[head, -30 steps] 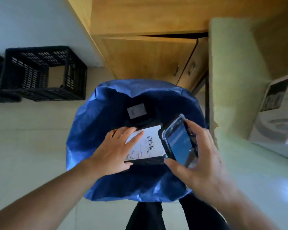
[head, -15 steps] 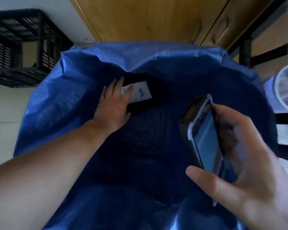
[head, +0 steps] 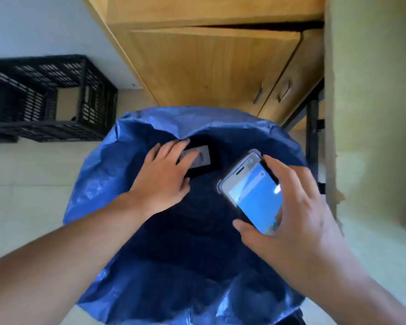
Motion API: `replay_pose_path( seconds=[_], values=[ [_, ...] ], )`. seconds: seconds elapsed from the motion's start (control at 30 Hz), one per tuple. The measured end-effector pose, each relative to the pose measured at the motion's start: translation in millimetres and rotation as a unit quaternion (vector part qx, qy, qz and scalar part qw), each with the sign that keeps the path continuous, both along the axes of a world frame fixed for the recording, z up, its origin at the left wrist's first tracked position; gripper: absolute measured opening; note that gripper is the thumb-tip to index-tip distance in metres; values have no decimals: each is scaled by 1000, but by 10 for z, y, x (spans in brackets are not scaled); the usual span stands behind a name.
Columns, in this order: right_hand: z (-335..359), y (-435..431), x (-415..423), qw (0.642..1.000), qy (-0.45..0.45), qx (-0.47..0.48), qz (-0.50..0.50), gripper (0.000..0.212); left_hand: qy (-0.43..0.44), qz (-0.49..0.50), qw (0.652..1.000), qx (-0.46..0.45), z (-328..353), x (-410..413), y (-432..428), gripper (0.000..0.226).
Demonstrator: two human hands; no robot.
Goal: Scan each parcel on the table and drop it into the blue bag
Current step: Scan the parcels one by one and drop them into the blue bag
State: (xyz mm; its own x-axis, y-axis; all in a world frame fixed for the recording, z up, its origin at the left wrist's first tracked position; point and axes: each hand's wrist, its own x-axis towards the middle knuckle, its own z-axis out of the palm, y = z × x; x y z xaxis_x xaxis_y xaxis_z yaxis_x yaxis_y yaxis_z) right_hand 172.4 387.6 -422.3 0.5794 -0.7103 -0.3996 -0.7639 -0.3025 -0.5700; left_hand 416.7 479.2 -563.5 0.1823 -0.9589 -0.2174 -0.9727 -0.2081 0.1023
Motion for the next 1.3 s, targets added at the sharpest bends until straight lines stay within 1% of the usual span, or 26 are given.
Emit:
replay_pose_path(
  seconds=[0.17, 0.4, 0.53, 0.67, 0.83, 0.97, 1.1, 1.2, 1.3],
  values=[
    [617, -193, -62, 998, -1, -64, -18, 98, -12, 2, 999, -37, 735, -79, -135, 70],
    [1603, -275, -319, 993, 30, -113, -34, 96, -41, -12, 994, -103, 2162, -267, -341, 69],
    [2084, -252, -556, 987, 28, -150, -47, 94, -40, -22, 988, -144, 2884, -526, -382, 70],
    [2456, -250, -849, 983, 30, -165, -71, 98, -36, -42, 984, -172, 3393, -838, -475, 75],
    [2792, -317, -1507, 973, 32, -187, -132, 98, -31, -97, 978, -184, 3805, -1420, -857, 78],
    [2924, -526, -2154, 961, 43, -205, -182, 100, -29, -151, 969, -195, 3941, -1960, -1275, 81],
    [2943, -822, -2887, 949, 70, -205, -228, 102, -22, -184, 963, -194, 4058, -2662, -1750, 86],
    [2880, -1106, -3488, 944, 72, -188, -263, 101, -22, -212, 963, -167, 4051, -3245, -2158, 91],
    [2769, -1394, -4058, 936, 77, -169, -298, 102, 5, -217, 964, -156, 3964, -3829, -2565, 89]
  ],
)
